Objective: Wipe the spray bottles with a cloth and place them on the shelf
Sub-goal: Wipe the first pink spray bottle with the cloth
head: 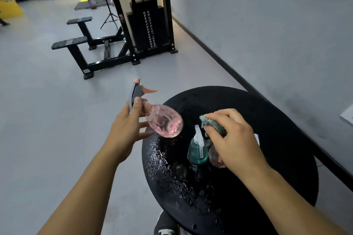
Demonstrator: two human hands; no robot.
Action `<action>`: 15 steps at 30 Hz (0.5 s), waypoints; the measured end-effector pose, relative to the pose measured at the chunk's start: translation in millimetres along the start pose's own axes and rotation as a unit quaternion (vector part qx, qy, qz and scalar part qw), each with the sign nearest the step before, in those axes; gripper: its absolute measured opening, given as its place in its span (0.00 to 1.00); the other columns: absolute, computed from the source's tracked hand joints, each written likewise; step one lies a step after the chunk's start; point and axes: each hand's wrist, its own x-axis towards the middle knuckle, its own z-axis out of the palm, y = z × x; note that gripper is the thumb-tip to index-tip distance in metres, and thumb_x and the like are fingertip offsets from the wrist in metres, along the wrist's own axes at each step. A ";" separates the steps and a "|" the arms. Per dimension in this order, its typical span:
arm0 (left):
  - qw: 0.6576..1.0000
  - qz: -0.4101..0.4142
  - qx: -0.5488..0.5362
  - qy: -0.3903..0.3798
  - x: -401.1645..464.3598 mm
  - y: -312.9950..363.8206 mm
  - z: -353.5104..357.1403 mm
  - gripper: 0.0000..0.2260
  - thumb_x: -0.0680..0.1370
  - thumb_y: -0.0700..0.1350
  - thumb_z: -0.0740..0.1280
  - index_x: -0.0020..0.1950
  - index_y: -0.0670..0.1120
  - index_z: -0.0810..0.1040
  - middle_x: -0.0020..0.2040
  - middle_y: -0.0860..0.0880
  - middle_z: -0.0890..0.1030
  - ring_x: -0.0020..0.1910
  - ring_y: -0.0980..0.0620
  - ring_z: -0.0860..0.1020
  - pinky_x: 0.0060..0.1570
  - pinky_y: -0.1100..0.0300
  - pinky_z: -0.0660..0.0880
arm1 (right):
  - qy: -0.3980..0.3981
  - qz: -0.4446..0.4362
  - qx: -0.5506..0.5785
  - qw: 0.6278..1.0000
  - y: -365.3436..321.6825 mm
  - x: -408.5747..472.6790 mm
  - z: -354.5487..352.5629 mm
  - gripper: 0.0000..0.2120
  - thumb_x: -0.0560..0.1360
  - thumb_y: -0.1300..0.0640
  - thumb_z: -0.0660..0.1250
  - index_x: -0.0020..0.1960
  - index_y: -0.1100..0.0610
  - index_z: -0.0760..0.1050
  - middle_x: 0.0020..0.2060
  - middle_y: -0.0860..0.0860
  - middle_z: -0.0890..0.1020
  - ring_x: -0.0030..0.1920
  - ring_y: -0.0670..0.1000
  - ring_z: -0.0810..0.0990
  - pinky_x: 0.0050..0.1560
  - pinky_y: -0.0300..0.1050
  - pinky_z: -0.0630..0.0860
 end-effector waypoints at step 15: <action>0.989 0.005 -0.063 -0.136 -25.6 11.2 91.1 0.17 0.85 0.60 0.58 0.60 0.49 0.78 0.58 0.43 0.86 0.54 0.41 0.87 0.56 0.39 0.84 | 0.057 -0.013 -0.030 0.998 -12.3 5.8 -22.1 0.14 0.81 0.46 0.68 0.63 0.50 0.81 0.58 0.40 0.76 0.59 0.41 0.74 0.59 0.32 0.73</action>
